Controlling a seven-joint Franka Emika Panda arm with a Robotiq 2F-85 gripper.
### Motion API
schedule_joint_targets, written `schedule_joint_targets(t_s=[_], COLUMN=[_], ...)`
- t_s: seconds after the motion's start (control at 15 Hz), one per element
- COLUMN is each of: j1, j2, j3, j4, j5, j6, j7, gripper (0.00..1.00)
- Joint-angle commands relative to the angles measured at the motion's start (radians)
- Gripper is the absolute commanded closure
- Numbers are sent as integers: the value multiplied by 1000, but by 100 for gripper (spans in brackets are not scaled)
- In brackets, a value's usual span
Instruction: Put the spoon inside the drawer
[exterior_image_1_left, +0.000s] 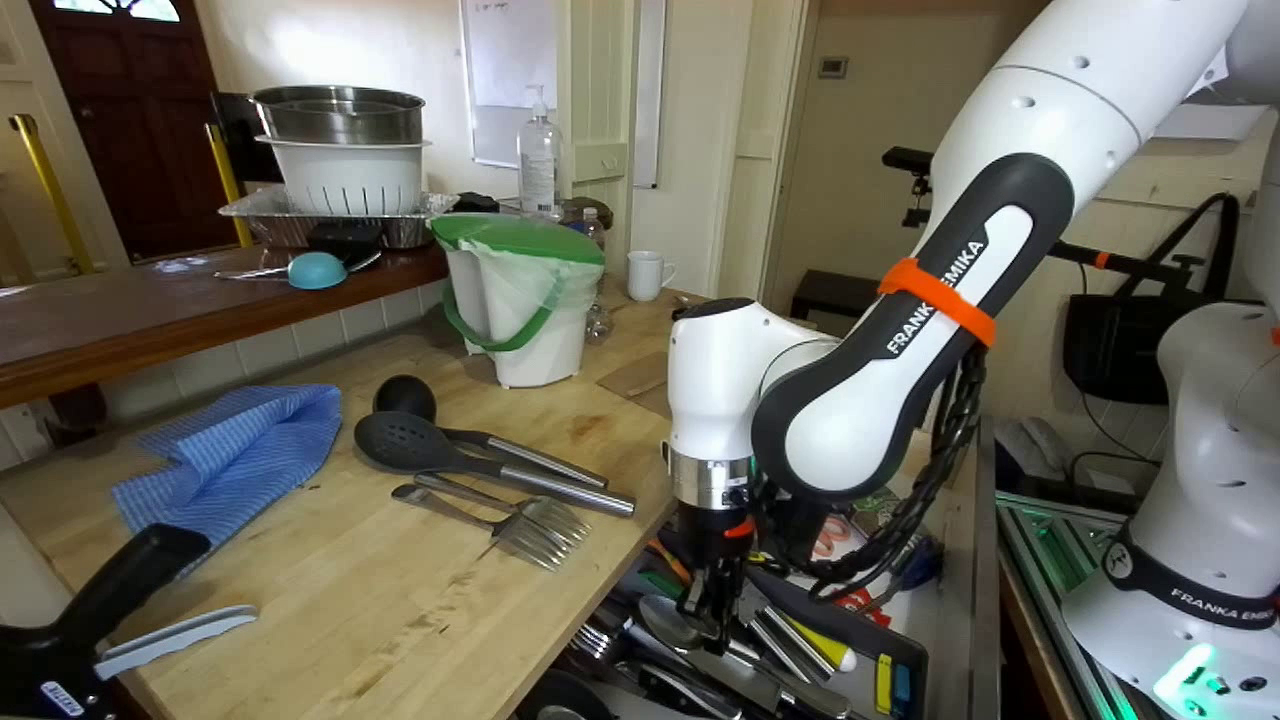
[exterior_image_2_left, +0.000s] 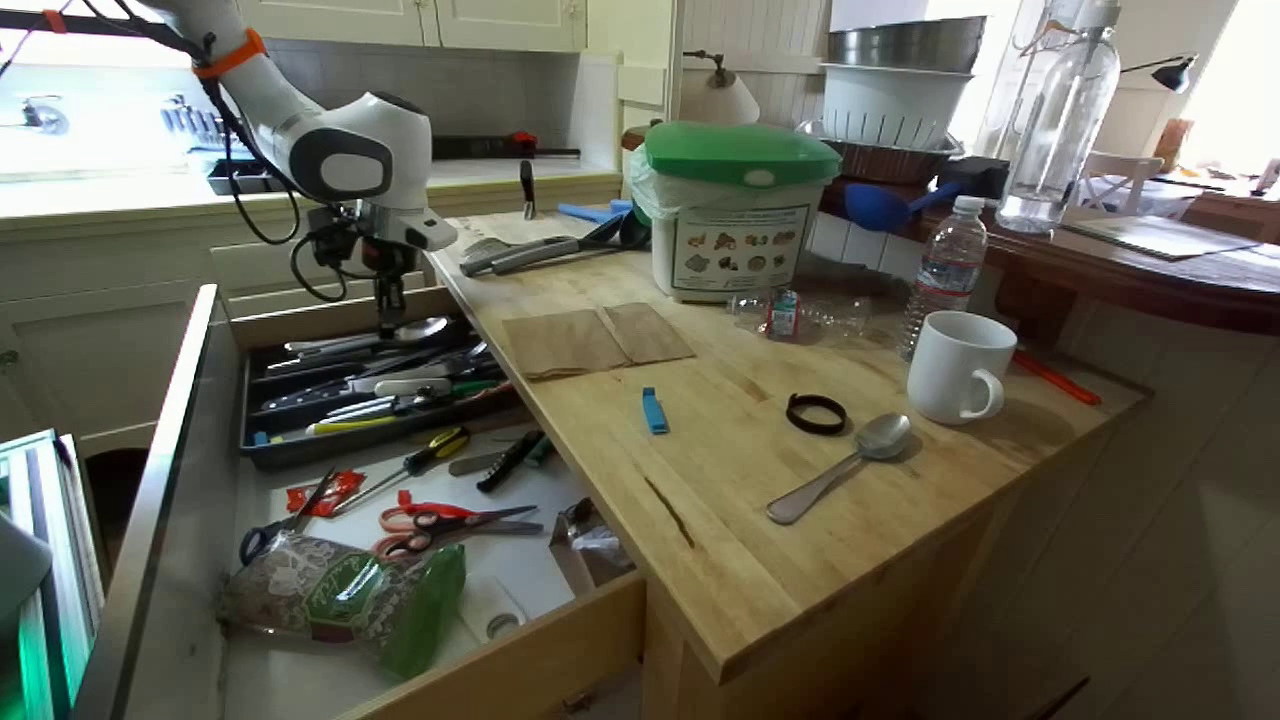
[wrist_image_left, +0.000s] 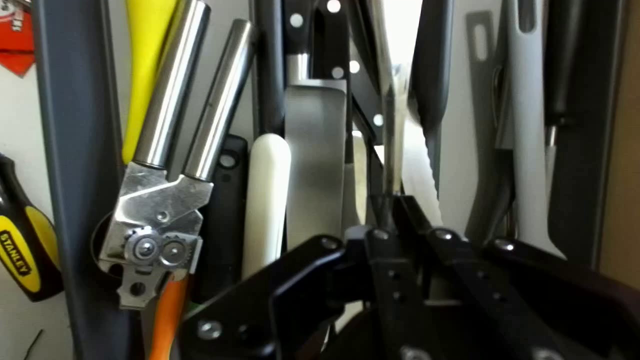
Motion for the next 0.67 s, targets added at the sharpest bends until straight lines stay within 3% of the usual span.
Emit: schedule_joint_targets(t_s=[0.0,0.6], j1=[35,89], j2=[82,176], j3=[-15,-99], j4=[63,137], j5=[-7,-102], j6=[75,94], j7=[107,209], gripper=[98,98])
